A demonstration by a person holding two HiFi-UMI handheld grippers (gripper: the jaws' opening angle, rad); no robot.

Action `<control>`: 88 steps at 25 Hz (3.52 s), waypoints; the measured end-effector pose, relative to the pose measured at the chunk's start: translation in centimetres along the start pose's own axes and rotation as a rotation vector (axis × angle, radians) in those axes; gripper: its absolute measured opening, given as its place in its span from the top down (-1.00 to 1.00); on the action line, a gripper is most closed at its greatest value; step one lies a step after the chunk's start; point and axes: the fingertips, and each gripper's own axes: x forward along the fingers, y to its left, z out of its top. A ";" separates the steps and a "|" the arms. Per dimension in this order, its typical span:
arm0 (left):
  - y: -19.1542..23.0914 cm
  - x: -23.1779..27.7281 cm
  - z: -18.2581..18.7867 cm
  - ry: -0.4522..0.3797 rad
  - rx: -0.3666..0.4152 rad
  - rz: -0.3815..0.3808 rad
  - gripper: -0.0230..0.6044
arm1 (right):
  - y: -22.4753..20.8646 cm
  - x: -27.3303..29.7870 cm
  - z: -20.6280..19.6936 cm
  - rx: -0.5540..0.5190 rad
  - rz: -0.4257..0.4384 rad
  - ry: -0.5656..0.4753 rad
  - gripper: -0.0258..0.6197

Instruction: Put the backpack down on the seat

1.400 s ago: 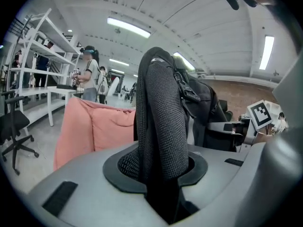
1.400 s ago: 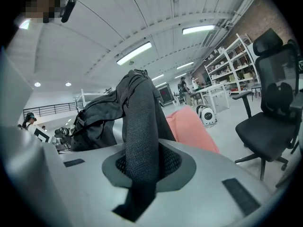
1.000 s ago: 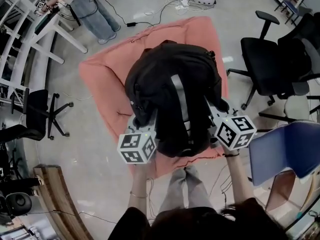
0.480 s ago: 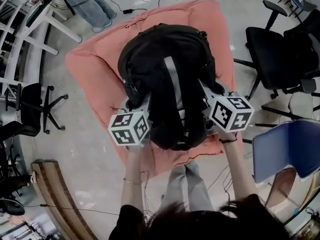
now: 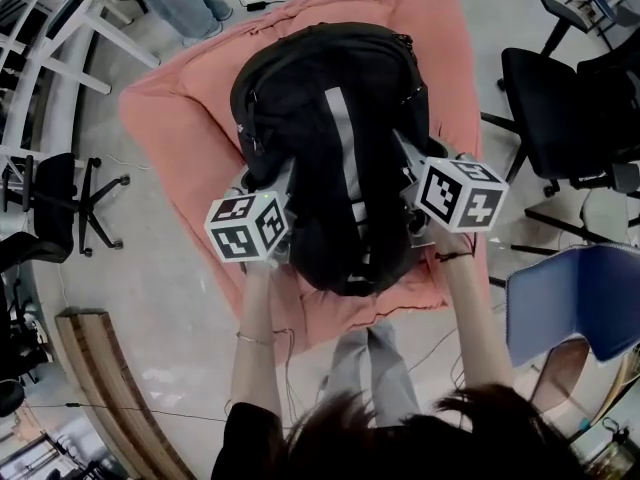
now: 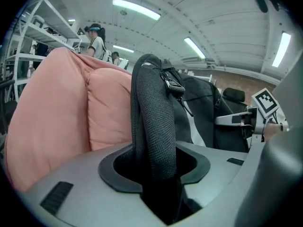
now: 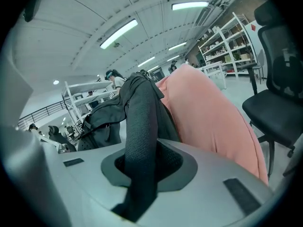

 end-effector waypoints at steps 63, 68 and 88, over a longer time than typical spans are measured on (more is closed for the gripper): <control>-12.7 -29.8 9.8 -0.300 0.159 0.106 0.88 | 17.0 -25.2 8.3 -0.236 0.272 -0.267 0.87; -14.4 -33.4 11.3 -0.375 0.187 0.089 0.88 | 18.4 -28.7 9.9 -0.308 0.285 -0.361 0.87; -13.9 -39.1 12.9 -0.461 0.236 0.160 0.88 | 18.5 -33.3 13.0 -0.372 0.311 -0.489 0.88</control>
